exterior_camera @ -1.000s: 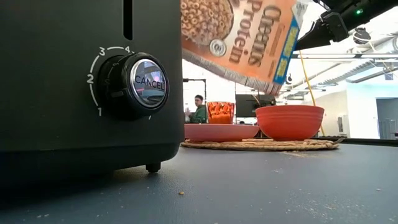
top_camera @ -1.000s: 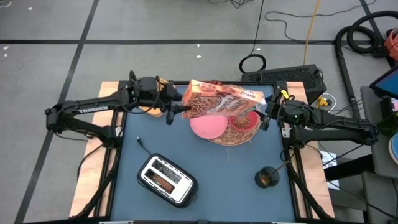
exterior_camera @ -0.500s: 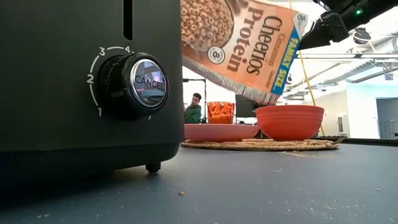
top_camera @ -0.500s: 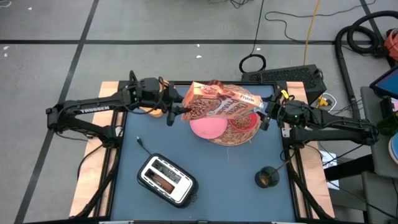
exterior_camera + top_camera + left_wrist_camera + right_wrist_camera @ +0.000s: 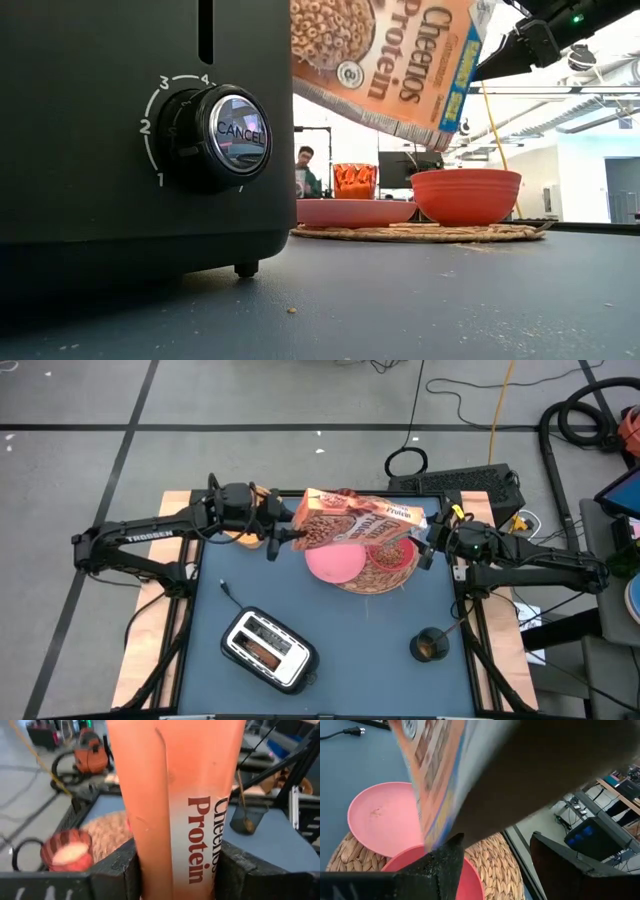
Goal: Arrange a breakfast setting
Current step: Pour the cereal from the cereal box into the red bowl
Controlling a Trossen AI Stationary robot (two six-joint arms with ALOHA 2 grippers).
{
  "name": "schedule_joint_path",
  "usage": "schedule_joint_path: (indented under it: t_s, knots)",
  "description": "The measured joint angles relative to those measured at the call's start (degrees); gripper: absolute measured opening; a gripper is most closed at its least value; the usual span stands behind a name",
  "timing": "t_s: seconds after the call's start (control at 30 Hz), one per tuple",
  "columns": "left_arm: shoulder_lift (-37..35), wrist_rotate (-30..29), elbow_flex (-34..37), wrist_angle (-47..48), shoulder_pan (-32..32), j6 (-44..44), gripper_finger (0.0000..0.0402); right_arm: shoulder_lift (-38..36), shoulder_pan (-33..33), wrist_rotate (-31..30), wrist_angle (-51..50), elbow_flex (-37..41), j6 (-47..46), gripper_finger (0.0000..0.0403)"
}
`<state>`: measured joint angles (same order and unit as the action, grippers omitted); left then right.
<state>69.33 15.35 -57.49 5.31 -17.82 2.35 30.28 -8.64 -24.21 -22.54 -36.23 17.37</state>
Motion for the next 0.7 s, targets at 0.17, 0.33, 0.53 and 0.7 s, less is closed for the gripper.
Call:
schedule_joint_path:
  t_s: [0.17, 0.33, 0.53, 0.7]
  knots:
    - [0.6, 0.0, 0.2, 0.1, 0.0, -0.1, 0.0177, 0.0, 0.0, 0.0, 0.0, 0.0, -0.1, 0.0215]
    - [0.3, 0.0, 0.0, -0.9, 0.0, -0.1, 0.0177, 0.0, 0.0, 0.0, 0.0, 0.0, 0.0, 0.0215]
    - [1.0, 0.0, 0.2, -1.1, 0.0, -0.1, 0.0177, 0.0, 0.0, 0.0, 0.0, 0.0, -0.1, 0.0215]
    - [1.5, 0.0, 0.0, -2.5, 0.0, 0.0, 0.0177, 0.0, 0.0, 0.0, -0.1, 0.0, 0.2, 0.0215]
